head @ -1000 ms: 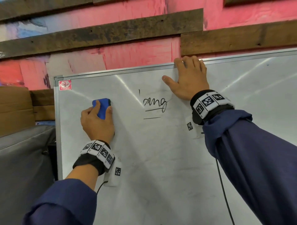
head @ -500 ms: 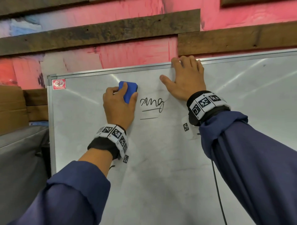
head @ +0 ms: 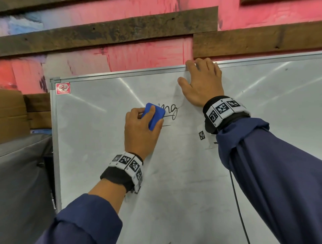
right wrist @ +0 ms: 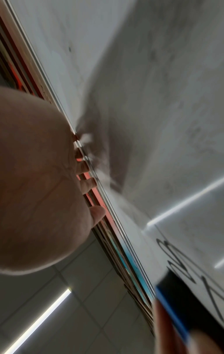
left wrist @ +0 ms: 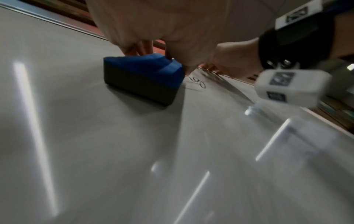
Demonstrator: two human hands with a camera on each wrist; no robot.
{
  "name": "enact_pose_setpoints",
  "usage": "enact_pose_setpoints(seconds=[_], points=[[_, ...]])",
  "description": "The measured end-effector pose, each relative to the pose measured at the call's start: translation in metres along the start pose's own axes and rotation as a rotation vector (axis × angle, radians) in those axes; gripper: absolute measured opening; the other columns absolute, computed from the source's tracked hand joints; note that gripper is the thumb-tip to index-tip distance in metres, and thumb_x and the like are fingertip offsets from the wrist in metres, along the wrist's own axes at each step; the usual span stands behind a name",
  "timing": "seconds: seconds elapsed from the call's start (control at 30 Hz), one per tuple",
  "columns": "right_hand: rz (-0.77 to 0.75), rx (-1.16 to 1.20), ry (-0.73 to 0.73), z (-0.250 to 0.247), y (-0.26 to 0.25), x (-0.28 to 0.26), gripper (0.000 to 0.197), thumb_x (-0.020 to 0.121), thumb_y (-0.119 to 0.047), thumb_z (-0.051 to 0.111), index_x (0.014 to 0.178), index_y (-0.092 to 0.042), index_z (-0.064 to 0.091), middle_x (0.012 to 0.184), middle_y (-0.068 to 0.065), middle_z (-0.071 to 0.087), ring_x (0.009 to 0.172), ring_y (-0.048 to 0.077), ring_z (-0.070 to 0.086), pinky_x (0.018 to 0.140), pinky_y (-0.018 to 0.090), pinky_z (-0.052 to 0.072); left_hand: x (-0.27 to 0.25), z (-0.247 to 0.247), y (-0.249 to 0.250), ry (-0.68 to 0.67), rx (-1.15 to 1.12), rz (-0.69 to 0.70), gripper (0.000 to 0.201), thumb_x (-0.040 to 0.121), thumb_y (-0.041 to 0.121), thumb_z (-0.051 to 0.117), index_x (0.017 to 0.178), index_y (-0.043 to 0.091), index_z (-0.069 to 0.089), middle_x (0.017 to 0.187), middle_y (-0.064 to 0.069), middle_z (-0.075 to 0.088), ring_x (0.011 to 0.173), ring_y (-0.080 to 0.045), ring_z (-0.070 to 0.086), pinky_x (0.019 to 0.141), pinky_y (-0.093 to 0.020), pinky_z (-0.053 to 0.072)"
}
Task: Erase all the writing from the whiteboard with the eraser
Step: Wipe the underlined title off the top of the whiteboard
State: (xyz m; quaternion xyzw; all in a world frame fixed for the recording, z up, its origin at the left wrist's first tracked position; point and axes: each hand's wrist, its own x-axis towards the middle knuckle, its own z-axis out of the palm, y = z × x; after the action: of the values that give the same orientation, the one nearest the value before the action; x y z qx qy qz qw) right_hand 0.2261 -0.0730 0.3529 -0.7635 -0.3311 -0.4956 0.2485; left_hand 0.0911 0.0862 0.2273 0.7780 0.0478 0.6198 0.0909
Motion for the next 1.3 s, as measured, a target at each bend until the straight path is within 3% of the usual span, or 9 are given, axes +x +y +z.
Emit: enact_pose_setpoints(seconds=[0.2,0.4,0.5,0.67,0.77,0.9,1.13,1.3], points=[[-0.007,0.017,0.012,-0.003,0.0,-0.002,0.061,0.088,-0.052,0.035,0.139,-0.02,0.049,0.138,0.006,0.048,0.137,0.03,0.034,0.12,0.05,0.017,0.035,0.007,0.014,0.064,-0.011,-0.094,0.047,0.09,0.041,0.069,0.13,0.015,0.064,0.12,-0.01,0.056,0.111,-0.025,0.05,0.091,-0.022,0.035],[-0.004,0.024,0.007,-0.002,0.001,-0.001,0.061,0.089,-0.053,0.036,0.139,-0.02,0.048,0.138,0.006,0.047,0.139,0.03,0.032,0.12,0.05,0.015,-0.016,0.018,0.022,0.009,-0.012,0.044,0.051,0.087,0.038,0.074,0.133,0.018,0.062,0.118,-0.009,0.056,0.106,-0.021,0.049,0.086,-0.024,0.044],[-0.001,0.015,0.009,-0.001,0.001,-0.002,0.061,0.089,-0.053,0.035,0.14,-0.02,0.048,0.139,0.006,0.047,0.139,0.03,0.032,0.121,0.049,0.014,-0.033,0.02,0.019,-0.022,-0.021,0.043,0.051,0.087,0.039,0.074,0.133,0.02,0.063,0.118,-0.006,0.055,0.106,-0.018,0.048,0.086,-0.022,0.044],[0.001,0.015,-0.008,-0.001,0.001,-0.001,0.063,0.088,-0.054,0.034,0.141,-0.021,0.047,0.14,0.005,0.047,0.141,0.03,0.031,0.121,0.05,0.015,-0.02,0.014,0.016,-0.048,0.007,0.098,0.05,0.087,0.041,0.071,0.13,0.017,0.065,0.114,-0.008,0.057,0.104,-0.022,0.051,0.083,-0.024,0.046],[0.001,0.009,-0.005,-0.001,0.002,-0.001,0.064,0.088,-0.054,0.033,0.141,-0.021,0.047,0.139,0.005,0.047,0.14,0.03,0.032,0.12,0.05,0.016,0.004,0.014,0.026,-0.012,-0.029,-0.009,0.05,0.088,0.042,0.072,0.131,0.018,0.064,0.115,-0.008,0.056,0.106,-0.021,0.05,0.088,-0.019,0.037],[-0.001,0.013,-0.001,-0.001,0.001,0.0,0.064,0.088,-0.053,0.034,0.141,-0.021,0.047,0.138,0.005,0.048,0.139,0.03,0.033,0.12,0.049,0.017,0.031,0.02,0.038,0.006,-0.079,-0.064,0.049,0.088,0.042,0.072,0.13,0.018,0.064,0.115,-0.008,0.057,0.108,-0.025,0.051,0.091,-0.023,0.038],[-0.004,0.019,0.004,0.0,0.002,0.0,0.064,0.088,-0.053,0.034,0.141,-0.02,0.047,0.138,0.006,0.047,0.139,0.03,0.032,0.12,0.05,0.016,-0.007,0.02,0.035,-0.145,-0.077,0.102,0.05,0.083,0.033,0.078,0.13,0.022,0.064,0.118,-0.005,0.055,0.109,-0.022,0.049,0.093,-0.027,0.046],[-0.009,0.013,-0.021,-0.002,0.003,0.0,0.064,0.09,-0.052,0.033,0.144,-0.021,0.044,0.143,0.006,0.045,0.142,0.03,0.029,0.121,0.049,0.013,-0.005,0.021,0.031,-0.105,-0.061,0.085,0.048,0.084,0.034,0.077,0.129,0.021,0.066,0.116,-0.006,0.056,0.106,-0.022,0.05,0.088,-0.026,0.045]])
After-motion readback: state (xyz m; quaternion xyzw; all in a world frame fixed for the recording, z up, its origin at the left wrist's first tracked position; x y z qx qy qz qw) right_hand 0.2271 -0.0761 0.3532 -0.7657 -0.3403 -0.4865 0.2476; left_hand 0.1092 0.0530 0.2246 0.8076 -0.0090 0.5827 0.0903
